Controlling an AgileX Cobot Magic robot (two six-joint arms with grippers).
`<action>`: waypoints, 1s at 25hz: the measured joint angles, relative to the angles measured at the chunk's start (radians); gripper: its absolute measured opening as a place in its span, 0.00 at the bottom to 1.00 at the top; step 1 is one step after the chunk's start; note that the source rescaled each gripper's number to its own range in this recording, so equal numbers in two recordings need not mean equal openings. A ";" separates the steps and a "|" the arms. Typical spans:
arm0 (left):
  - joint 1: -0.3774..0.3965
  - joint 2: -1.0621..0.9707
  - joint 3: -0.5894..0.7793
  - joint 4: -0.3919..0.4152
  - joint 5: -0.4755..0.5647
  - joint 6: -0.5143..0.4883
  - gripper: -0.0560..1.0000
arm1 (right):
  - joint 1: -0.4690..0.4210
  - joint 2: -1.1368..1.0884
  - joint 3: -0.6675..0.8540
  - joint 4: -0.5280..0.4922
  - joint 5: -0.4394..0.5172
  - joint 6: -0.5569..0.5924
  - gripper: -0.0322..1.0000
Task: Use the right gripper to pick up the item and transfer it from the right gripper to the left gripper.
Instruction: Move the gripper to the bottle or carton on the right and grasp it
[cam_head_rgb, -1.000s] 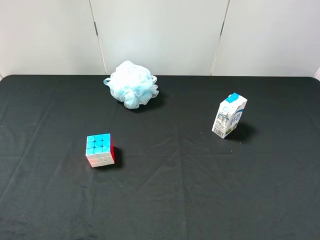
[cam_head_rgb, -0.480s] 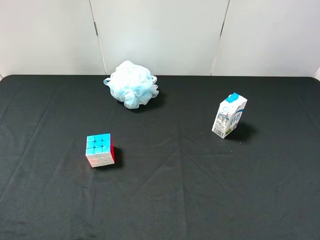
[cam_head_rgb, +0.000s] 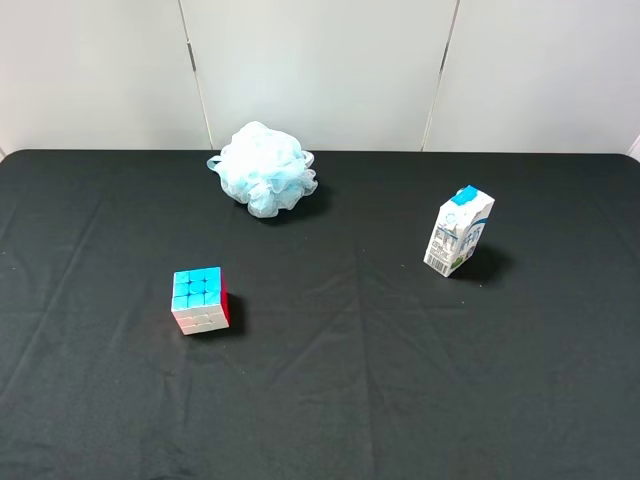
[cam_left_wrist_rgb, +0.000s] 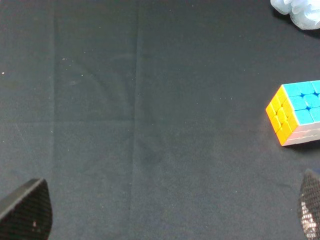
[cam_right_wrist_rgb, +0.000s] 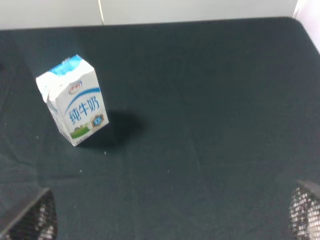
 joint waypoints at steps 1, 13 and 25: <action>0.000 0.000 0.000 0.000 0.000 0.000 0.97 | 0.000 0.025 -0.023 0.000 0.000 0.000 0.98; 0.000 0.000 0.000 0.000 0.000 0.000 0.97 | 0.000 0.494 -0.375 0.000 -0.001 0.000 0.98; 0.000 0.000 0.000 0.000 0.000 0.000 0.97 | 0.000 0.855 -0.490 0.048 -0.002 0.000 0.98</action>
